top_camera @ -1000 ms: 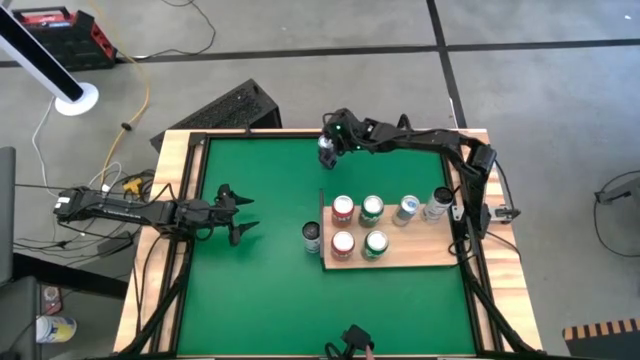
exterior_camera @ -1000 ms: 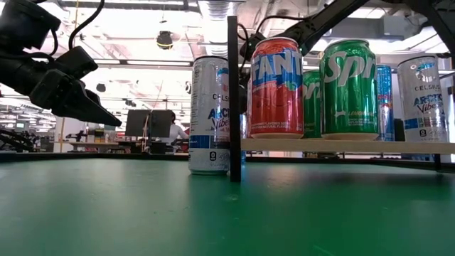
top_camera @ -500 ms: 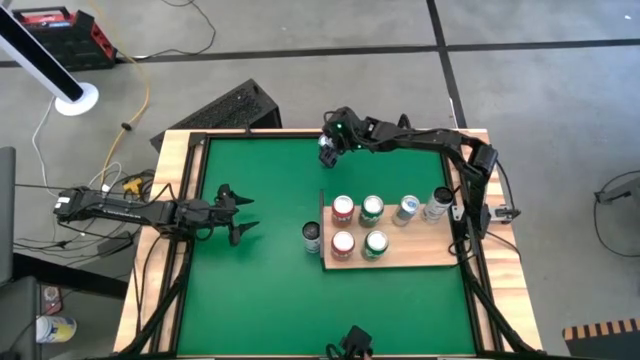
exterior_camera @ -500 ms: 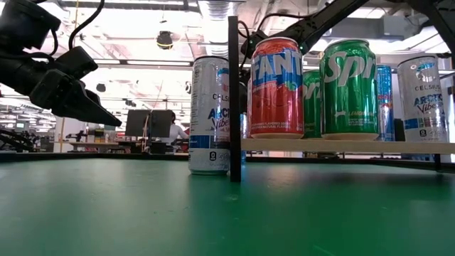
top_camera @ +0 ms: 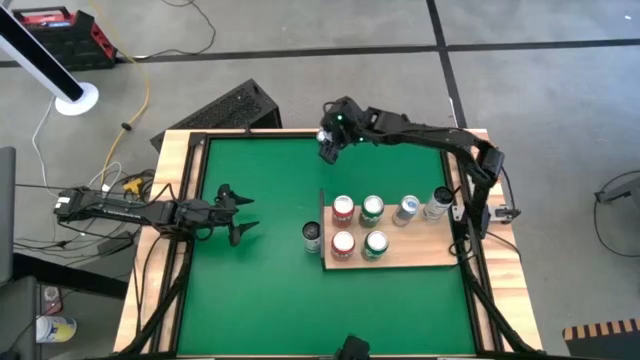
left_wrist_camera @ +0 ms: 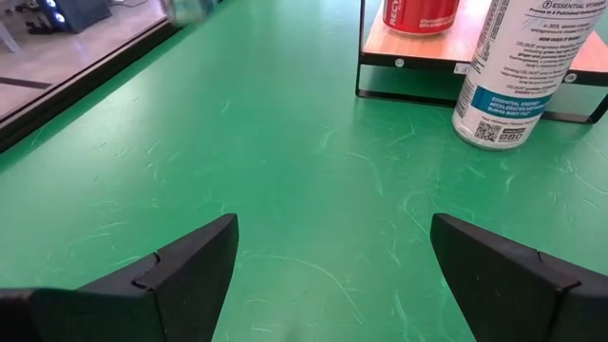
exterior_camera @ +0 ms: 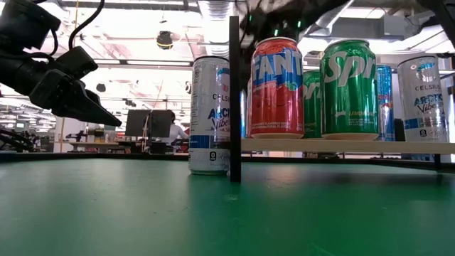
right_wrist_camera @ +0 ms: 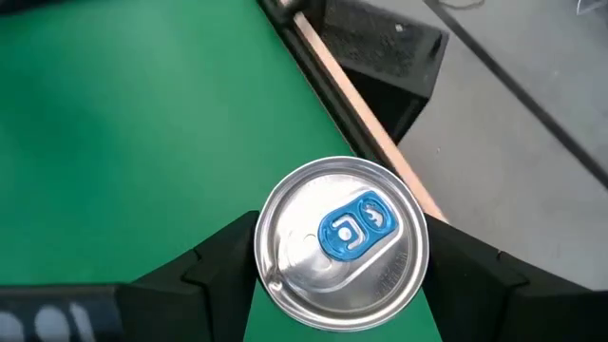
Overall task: Place canned beverage on shelf
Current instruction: Put the blue soda can on the shelf
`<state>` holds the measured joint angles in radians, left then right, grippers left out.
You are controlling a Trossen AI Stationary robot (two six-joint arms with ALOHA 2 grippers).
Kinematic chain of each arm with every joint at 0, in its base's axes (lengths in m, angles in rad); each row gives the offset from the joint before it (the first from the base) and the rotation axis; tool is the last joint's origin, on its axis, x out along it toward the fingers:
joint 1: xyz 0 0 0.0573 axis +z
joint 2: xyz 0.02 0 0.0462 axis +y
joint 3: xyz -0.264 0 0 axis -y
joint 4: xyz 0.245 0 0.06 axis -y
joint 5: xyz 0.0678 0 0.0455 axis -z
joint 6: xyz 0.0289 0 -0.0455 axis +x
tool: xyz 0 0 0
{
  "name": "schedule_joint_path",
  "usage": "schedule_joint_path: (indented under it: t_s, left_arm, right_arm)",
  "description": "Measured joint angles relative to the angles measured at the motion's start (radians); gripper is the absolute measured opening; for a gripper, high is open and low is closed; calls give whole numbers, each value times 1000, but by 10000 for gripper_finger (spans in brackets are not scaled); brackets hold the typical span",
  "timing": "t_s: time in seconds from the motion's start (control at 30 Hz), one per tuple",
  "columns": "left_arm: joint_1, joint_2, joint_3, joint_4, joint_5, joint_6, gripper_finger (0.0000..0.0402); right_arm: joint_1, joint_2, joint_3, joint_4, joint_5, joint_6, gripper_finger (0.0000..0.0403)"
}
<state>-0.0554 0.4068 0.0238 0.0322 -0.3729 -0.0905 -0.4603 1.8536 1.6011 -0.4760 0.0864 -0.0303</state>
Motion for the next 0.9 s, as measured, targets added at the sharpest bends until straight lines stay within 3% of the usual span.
schedule_joint_path:
  t_s: [0.2, 0.53, 0.73, 0.9]
  left_arm:
    - [0, 0, 0, 0, 0, 0, 334]
    - [0, 0, 0, 0, 0, 0, 334]
    - [0, 0, 0, 0, 0, 0, 334]
    - [0, 0, 0, 0, 0, 0, 334]
  right_arm:
    - [76, -112, 109, -160, 20, -23, 268]
    - [290, -437, 153, -416, 45, 68, 268]
    - [508, -613, 103, -602, 47, 165, 268]
    - [737, -757, -18, -613, 123, 374, 268]
